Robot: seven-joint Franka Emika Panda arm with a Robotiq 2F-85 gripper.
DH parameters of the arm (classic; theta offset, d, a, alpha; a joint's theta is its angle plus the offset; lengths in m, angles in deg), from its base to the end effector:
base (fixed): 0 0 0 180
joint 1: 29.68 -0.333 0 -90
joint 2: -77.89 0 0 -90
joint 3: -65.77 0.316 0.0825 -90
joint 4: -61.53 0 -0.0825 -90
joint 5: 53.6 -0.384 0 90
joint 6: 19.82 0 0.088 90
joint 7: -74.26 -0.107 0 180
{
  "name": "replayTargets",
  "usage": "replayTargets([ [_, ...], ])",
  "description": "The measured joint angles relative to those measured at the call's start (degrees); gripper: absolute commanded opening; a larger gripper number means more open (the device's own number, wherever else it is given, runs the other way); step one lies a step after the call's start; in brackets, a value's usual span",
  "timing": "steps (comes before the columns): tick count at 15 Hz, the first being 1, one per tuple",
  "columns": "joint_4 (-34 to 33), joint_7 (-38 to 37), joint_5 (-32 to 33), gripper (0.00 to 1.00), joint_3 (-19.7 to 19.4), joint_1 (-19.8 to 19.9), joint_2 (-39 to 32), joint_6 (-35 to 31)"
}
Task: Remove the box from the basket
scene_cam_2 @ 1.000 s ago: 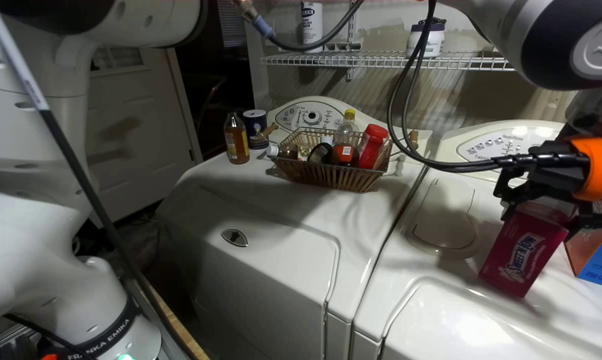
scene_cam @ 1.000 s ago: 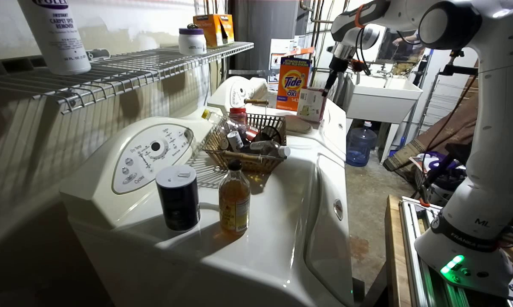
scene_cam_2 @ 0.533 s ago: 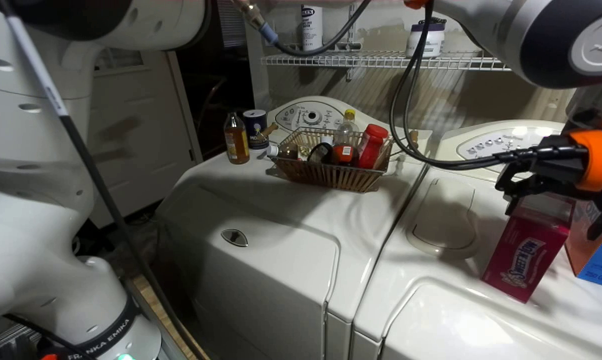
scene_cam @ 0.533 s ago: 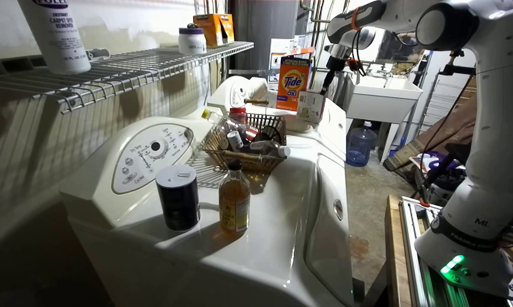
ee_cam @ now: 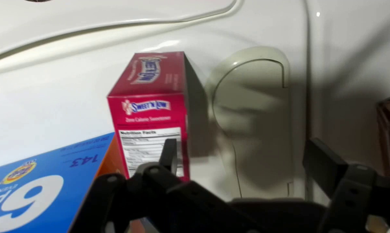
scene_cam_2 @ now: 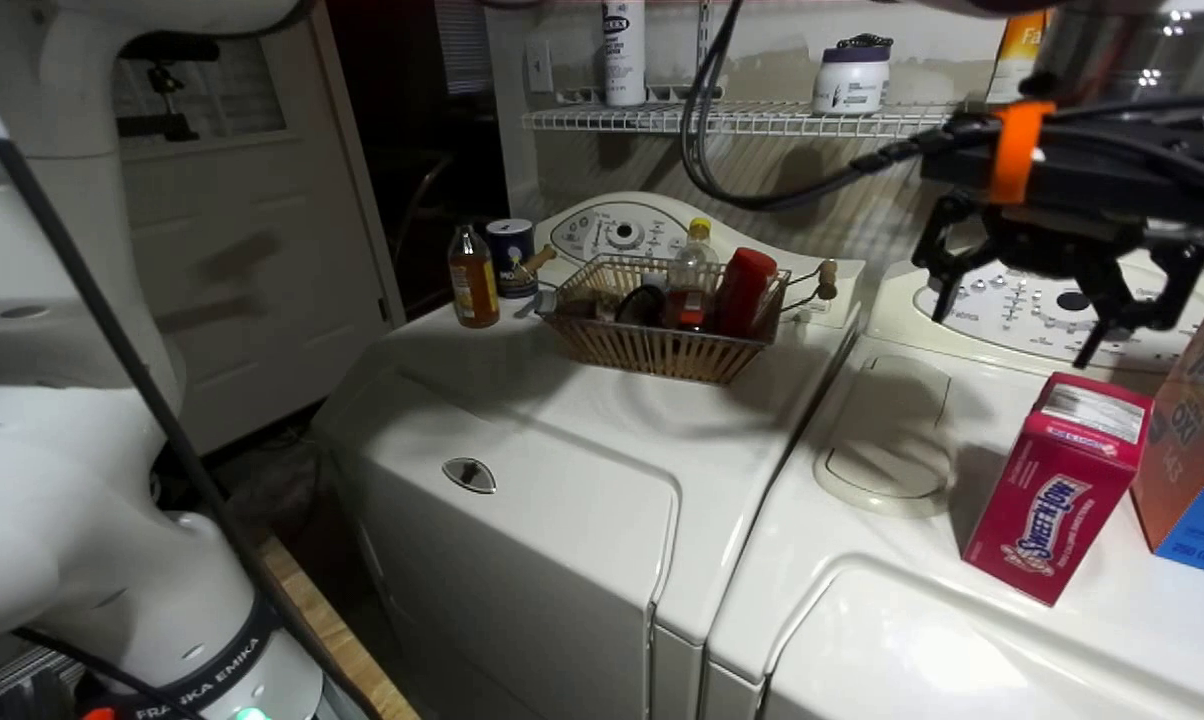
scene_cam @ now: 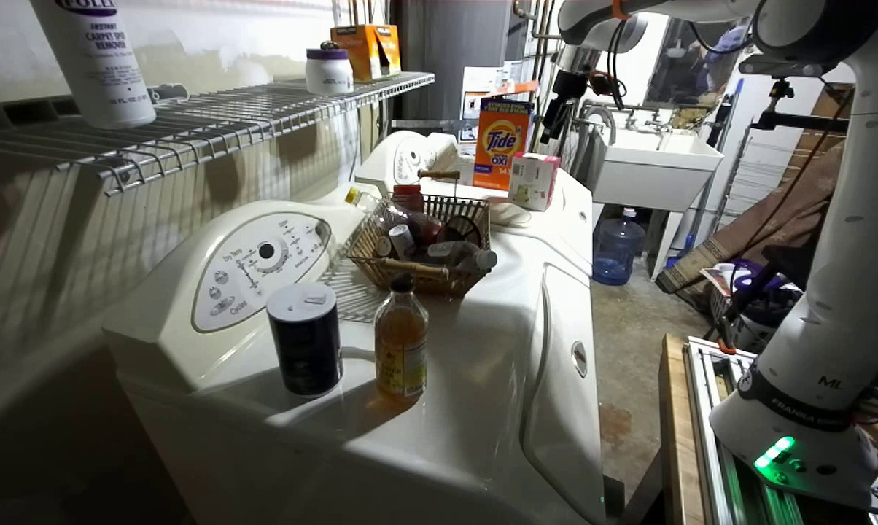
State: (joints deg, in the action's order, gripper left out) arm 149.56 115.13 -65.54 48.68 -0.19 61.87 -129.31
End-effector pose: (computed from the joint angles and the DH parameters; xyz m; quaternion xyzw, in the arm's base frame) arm 0.4765 -0.4505 0.5100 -0.9942 0.0714 -0.0802 0.0059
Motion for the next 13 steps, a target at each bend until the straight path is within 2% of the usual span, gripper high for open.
replayTargets([
  [3, 3.61, -6.97, 4.29, 1.0, 1.04, -5.47, 6.27, 0.5],
  [7, 8.71, -11.61, 9.66, 1.0, 4.65, -12.48, 13.74, 0.5],
  [11, 15.19, -11.19, 10.87, 1.0, 8.45, -18.25, 21.32, 5.39],
  [13, 17.55, -11.03, 10.87, 1.0, 8.93, -19.14, 23.8, 5.96],
])
